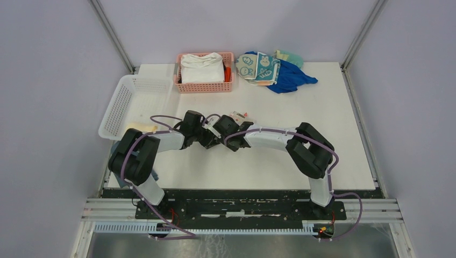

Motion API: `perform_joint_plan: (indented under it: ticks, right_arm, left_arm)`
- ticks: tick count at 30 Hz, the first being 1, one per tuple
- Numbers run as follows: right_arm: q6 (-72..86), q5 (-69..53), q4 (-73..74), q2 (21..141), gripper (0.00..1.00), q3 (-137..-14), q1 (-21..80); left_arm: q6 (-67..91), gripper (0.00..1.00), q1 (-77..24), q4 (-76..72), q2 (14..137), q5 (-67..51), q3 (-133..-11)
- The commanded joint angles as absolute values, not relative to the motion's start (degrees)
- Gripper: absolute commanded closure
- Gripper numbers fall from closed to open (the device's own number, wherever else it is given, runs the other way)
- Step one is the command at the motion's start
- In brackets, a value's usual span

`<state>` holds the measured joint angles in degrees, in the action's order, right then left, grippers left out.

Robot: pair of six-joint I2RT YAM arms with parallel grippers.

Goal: Roll the towels
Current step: Roll the towel at the center of the board.

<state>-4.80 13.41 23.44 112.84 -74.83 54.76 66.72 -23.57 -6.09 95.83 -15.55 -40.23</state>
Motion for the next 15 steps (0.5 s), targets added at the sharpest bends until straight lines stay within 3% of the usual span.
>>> perform_joint_plan:
  ticks: [1, 8, 15]
  right_arm:
    - [-2.25, -1.67, 30.07, 116.00, 0.96, -75.01, 54.18]
    - [1.71, -31.70, 31.76, 113.21, 0.99, -77.42, 47.69]
    - [10.41, -53.69, 28.05, 119.72, 1.00, -79.10, 40.33]
  left_arm:
    - [61.15, 0.44, -22.93, 5.69, 95.19, -8.97, -37.08]
    - [62.72, 0.31, -19.30, 8.33, 84.08, -8.20, -32.77]
    - [62.12, 0.29, -18.80, 12.53, 73.35, -9.56, -30.20]
